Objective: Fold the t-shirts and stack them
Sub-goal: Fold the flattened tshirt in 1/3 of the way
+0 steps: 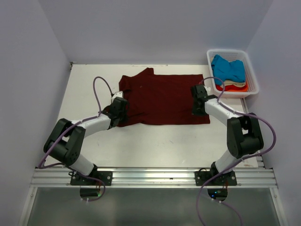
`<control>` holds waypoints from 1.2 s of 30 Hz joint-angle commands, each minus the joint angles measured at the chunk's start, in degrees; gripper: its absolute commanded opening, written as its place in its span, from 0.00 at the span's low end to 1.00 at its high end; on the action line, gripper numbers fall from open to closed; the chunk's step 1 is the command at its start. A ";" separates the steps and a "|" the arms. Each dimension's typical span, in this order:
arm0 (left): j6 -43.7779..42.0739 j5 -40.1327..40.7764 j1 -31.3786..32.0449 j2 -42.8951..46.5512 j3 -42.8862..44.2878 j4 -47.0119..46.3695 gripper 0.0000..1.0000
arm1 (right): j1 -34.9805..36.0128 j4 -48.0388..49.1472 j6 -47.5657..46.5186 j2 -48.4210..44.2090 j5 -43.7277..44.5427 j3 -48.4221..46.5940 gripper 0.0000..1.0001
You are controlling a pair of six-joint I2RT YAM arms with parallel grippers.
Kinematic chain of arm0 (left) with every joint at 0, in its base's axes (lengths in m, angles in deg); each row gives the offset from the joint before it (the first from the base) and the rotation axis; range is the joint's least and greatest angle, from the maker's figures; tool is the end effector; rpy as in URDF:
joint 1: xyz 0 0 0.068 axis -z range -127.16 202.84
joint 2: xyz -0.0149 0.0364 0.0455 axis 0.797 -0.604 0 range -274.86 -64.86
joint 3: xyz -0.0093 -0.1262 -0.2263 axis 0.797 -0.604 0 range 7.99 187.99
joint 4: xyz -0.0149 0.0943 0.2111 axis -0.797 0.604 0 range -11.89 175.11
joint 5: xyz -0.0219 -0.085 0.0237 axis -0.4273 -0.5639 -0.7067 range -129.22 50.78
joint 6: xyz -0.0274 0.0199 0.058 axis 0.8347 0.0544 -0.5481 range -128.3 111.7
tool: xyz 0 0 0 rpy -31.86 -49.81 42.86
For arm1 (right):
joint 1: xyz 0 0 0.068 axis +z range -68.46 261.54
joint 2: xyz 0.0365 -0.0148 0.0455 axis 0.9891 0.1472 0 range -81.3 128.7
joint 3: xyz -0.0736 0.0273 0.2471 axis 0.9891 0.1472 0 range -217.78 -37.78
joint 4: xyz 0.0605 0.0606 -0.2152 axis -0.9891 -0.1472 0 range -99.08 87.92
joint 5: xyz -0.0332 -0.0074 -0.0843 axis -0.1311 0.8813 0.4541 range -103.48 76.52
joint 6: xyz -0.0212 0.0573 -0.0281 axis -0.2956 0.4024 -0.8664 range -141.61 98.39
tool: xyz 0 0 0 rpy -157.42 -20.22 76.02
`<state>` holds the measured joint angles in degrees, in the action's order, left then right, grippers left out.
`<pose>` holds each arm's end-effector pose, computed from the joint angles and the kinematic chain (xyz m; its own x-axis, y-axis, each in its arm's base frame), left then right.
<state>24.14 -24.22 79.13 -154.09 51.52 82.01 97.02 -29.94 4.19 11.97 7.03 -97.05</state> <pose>0.2660 -0.1159 0.1572 -0.7251 -0.2198 -0.6526 -0.1323 0.9745 -0.1812 0.2969 0.0627 0.1842 -0.8046 0.2002 -0.5590 0.2882 0.9548 -0.0728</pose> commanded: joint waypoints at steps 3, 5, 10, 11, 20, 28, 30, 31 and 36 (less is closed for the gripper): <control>3.58 7.75 0.09 3.18 -2.22 4.79 0.00 | 0.16 -0.18 -0.14 2.35 1.46 -0.77 0.00; 4.46 8.99 0.08 4.32 -2.92 7.33 0.00 | 0.16 0.26 0.04 2.44 1.55 0.11 0.00; 5.52 9.86 0.08 6.70 -4.41 10.34 0.00 | 0.16 0.00 0.56 2.26 1.72 1.95 0.00; 5.61 10.22 0.08 7.14 -5.20 10.42 0.00 | 0.16 0.00 0.57 2.26 1.81 2.22 0.00; 6.05 11.19 -1.15 6.00 -7.41 10.07 0.00 | 0.07 -1.59 1.27 6.21 4.36 3.54 0.00; 4.91 11.28 -3.87 8.54 -6.18 14.19 0.00 | 0.07 -8.25 2.32 11.22 6.82 -0.76 0.00; 4.47 9.27 -6.06 10.12 -6.00 15.25 0.00 | -0.02 -10.28 2.24 12.63 7.52 -2.34 0.00; 3.86 8.04 -7.11 11.70 -5.74 16.13 0.00 | -0.02 -12.29 2.32 12.89 7.87 -2.78 0.00; 3.24 4.42 -12.92 15.13 -3.98 20.96 0.00 | -0.28 -15.56 2.76 13.69 5.68 -3.31 0.00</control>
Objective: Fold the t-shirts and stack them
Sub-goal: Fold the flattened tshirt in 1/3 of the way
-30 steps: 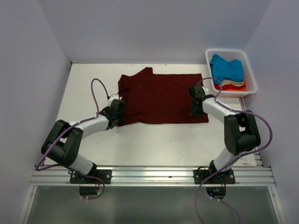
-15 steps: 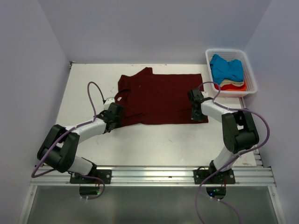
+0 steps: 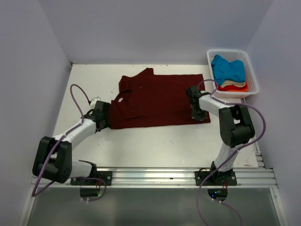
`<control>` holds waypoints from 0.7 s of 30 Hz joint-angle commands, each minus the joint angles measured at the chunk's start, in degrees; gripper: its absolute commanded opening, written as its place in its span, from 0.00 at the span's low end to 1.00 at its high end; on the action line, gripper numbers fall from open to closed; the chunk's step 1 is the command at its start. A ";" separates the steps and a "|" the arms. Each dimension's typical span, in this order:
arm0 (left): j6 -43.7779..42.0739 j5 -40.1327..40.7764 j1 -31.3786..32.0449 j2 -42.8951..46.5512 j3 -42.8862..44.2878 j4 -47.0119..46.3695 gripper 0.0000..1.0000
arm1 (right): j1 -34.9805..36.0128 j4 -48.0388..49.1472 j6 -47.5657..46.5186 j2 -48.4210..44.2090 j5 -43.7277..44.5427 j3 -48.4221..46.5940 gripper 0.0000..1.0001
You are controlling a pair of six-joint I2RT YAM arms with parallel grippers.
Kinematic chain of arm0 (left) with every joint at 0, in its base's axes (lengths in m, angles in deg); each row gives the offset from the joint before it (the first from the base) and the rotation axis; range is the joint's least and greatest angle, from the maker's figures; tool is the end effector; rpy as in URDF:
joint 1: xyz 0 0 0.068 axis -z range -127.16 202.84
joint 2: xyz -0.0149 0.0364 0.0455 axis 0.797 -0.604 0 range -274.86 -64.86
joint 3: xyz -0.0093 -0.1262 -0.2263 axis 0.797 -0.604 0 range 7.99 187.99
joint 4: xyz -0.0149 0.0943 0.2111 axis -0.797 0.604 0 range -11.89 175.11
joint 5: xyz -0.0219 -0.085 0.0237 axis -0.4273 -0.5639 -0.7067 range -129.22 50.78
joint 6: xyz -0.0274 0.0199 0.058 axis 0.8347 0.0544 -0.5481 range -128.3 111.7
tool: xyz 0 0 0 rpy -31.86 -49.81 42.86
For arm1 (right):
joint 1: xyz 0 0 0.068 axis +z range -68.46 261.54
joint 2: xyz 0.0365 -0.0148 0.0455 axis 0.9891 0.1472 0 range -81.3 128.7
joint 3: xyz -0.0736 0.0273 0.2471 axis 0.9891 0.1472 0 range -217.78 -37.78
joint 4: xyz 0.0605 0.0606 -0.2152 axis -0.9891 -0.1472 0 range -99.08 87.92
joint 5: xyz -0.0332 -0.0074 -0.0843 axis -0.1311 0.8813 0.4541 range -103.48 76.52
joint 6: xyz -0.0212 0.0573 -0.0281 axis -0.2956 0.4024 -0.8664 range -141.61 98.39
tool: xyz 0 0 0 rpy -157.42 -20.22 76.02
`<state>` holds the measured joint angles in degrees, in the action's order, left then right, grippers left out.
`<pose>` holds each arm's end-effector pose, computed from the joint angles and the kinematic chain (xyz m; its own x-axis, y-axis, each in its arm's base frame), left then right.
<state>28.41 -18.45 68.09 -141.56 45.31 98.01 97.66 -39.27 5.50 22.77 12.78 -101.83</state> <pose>0.2255 -0.0418 0.1614 -0.7075 -0.3865 -0.5917 -0.4389 0.8965 -0.0608 0.3038 0.0631 0.1459 -0.9045 0.1640 -0.3936 0.2890 0.9145 -0.2831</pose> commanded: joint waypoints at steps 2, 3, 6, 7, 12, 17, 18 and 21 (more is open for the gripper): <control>-0.94 -1.35 -1.89 4.81 2.14 6.37 0.00 | -1.00 -7.54 1.62 2.80 -1.73 1.56 0.00; -0.94 -1.18 -1.97 5.33 1.62 6.47 0.00 | -1.09 -8.16 1.63 2.80 -2.44 1.47 0.00; -0.85 -1.00 -2.06 5.52 1.44 7.34 0.00 | -1.09 -9.92 1.63 2.89 -4.11 1.38 0.00; -0.59 -1.00 -2.06 5.60 1.44 8.04 0.00 | -1.09 -10.27 1.54 2.54 -4.29 1.47 0.00; 0.56 -2.39 -2.06 10.33 1.61 7.79 0.00 | -1.09 -10.62 1.45 0.79 -4.81 2.44 0.00; -1.20 -6.55 -1.97 16.15 0.73 0.23 0.00 | -1.00 -10.19 1.36 0.69 -5.25 2.44 0.00; -1.64 -6.10 -1.97 15.54 1.08 -0.30 0.00 | -1.00 -10.01 1.28 0.78 -5.43 2.44 0.00; -2.17 -2.60 -1.97 8.28 4.15 1.10 0.00 | -1.00 -9.39 1.01 0.69 -5.96 2.53 0.00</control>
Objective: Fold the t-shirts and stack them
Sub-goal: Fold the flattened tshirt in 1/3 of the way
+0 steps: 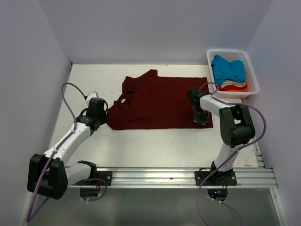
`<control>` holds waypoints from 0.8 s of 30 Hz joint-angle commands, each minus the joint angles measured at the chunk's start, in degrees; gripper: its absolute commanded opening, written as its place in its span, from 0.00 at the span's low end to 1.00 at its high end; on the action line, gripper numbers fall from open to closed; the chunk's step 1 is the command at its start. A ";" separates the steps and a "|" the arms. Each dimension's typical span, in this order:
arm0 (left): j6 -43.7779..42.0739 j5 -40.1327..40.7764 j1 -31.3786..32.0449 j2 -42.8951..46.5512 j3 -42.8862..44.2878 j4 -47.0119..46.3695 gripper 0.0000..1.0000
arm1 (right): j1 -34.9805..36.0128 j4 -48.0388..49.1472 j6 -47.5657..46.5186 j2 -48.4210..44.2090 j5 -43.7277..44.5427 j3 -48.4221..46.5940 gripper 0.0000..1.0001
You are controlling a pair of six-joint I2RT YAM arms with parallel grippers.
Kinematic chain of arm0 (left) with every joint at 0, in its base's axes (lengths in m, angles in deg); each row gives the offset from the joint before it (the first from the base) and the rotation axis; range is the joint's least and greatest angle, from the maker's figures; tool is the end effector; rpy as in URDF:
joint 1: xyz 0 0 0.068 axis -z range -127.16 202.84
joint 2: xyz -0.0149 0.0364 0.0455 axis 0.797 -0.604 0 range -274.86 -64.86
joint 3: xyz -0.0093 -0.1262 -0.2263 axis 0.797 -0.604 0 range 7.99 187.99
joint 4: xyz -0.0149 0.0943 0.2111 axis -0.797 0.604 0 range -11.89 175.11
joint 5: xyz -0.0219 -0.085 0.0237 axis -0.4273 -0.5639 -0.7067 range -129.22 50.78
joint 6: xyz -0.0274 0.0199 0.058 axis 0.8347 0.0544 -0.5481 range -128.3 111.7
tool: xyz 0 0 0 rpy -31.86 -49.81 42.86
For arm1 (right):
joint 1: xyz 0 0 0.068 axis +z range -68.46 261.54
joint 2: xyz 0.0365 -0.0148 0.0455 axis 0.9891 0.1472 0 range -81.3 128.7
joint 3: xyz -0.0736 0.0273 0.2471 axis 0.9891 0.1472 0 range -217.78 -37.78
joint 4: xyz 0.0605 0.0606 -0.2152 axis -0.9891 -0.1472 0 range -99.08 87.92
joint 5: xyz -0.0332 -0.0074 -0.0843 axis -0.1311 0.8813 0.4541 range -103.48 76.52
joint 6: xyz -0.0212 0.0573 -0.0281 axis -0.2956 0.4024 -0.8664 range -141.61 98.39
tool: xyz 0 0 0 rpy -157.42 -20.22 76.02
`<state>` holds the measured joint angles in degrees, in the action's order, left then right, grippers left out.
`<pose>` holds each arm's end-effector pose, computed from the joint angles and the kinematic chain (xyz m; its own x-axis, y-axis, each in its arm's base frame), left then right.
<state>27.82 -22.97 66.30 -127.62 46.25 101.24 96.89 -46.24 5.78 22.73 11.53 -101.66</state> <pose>0.2065 -0.0340 0.2094 -0.6041 -0.4374 -0.6661 -0.3913 0.8910 -0.2301 0.2896 0.0559 0.1426 -0.9438 0.1733 -0.2815 0.2643 0.9070 -0.3279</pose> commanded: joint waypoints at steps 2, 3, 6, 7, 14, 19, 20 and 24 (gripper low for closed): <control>-0.35 3.43 -0.27 -9.12 4.80 -1.52 0.00 | -0.24 -2.16 0.73 0.74 -5.06 2.35 0.00; 0.26 3.87 -0.27 -11.74 5.07 -1.69 0.00 | -0.32 -2.16 0.64 0.65 -5.06 2.35 0.00; 2.63 4.67 -0.27 -15.79 5.68 -2.74 0.00 | -0.32 -2.07 0.64 0.30 -5.15 2.35 0.00; 2.90 4.75 -0.27 -16.59 6.03 -2.74 0.00 | -0.24 -2.07 0.64 0.12 -5.15 2.44 0.00; 2.29 0.03 -0.18 -16.70 7.36 -5.90 0.00 | -0.24 -2.24 0.64 -0.67 -4.98 2.35 0.00; -0.43 -6.48 -0.27 -16.51 7.97 -7.58 0.00 | -0.24 -2.16 0.73 -0.41 -5.06 2.27 0.00; -0.70 -8.76 -0.27 -17.04 8.40 -7.67 0.00 | -0.24 -2.07 0.81 -0.32 -5.15 2.09 0.00; -0.96 -10.80 -0.27 -20.11 9.55 -6.26 0.00 | -0.24 -2.24 0.73 -0.40 -5.15 1.74 0.00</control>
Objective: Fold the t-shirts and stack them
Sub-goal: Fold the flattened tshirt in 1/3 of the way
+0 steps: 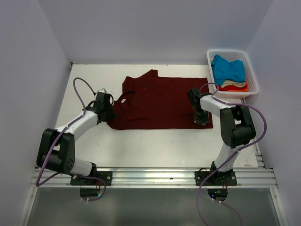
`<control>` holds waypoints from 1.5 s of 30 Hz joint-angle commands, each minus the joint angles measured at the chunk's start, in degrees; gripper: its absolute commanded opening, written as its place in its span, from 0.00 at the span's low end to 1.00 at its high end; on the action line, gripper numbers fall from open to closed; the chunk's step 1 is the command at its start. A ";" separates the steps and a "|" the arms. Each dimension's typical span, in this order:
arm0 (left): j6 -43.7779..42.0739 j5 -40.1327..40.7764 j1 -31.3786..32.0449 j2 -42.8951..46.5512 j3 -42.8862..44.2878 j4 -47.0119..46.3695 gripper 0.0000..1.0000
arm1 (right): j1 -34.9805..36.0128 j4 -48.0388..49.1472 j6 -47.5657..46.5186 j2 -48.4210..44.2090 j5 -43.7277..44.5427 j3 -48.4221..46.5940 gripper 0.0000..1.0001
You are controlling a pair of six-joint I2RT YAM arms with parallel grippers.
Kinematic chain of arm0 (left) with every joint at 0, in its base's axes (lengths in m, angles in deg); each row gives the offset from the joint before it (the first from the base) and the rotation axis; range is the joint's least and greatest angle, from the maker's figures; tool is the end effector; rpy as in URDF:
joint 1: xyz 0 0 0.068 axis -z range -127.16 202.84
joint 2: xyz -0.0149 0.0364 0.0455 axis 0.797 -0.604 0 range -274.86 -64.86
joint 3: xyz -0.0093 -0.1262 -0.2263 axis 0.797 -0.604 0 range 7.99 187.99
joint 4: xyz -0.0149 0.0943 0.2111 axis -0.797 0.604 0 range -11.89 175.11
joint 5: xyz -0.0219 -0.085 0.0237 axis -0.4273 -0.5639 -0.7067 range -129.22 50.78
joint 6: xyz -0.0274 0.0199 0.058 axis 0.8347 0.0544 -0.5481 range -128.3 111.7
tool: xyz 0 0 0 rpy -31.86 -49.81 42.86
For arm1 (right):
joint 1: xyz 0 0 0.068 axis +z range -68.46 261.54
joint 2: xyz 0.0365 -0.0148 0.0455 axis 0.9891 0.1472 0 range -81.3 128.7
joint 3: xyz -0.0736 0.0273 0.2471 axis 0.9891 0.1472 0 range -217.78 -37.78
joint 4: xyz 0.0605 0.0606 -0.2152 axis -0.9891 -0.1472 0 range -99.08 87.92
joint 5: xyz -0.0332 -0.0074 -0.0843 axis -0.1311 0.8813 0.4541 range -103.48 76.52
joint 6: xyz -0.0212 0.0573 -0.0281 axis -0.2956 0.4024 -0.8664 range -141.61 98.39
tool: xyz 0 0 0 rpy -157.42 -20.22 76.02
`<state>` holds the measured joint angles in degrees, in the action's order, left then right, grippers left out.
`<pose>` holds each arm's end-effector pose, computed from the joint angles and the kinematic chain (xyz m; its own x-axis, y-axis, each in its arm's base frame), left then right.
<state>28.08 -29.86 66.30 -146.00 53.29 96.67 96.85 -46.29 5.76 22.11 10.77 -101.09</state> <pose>0.2579 -0.0528 0.1813 -0.7183 -0.4299 -0.5470 -0.3584 0.9025 -0.2387 0.2870 0.0557 0.1431 -0.9449 0.1759 -0.2759 0.2623 0.9113 -0.3173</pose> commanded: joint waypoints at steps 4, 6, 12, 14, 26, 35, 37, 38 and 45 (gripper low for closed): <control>-1.49 -5.40 -0.27 -3.58 2.87 -1.86 0.00 | -0.19 -2.55 0.66 -0.06 -4.21 1.08 0.00; -1.58 -7.07 -0.27 -4.37 2.95 -2.65 0.00 | -0.28 -2.64 0.66 -0.14 -4.12 1.08 0.00; -3.68 -10.51 -0.09 -8.50 4.80 -2.49 0.00 | -0.19 -2.55 0.66 -0.32 -4.21 1.08 0.00; -4.12 -10.77 -0.18 -9.38 5.24 -2.57 0.00 | -0.28 -2.55 0.66 -0.23 -4.30 1.00 0.00; -2.63 1.70 -0.18 -4.28 7.26 4.98 0.04 | -0.19 -2.11 0.66 0.21 -4.65 1.08 0.00; -1.84 2.85 -0.27 -9.65 4.36 2.62 0.05 | -0.19 -2.29 0.40 -0.58 -4.65 1.34 0.00; -1.93 3.29 -0.27 -9.82 3.13 0.26 0.03 | -0.28 -2.11 0.31 -1.02 -4.65 1.70 0.00; -1.93 3.38 -0.27 -9.91 2.78 -0.37 0.03 | -0.28 -2.11 0.22 -1.11 -4.56 1.70 0.00; -2.37 2.50 -0.27 -10.00 1.20 -2.75 0.00 | -0.19 -2.11 0.05 -1.38 -4.56 1.87 0.00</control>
<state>25.41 -27.91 66.30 -155.88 55.52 96.69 96.74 -46.50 5.65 21.48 9.54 -100.65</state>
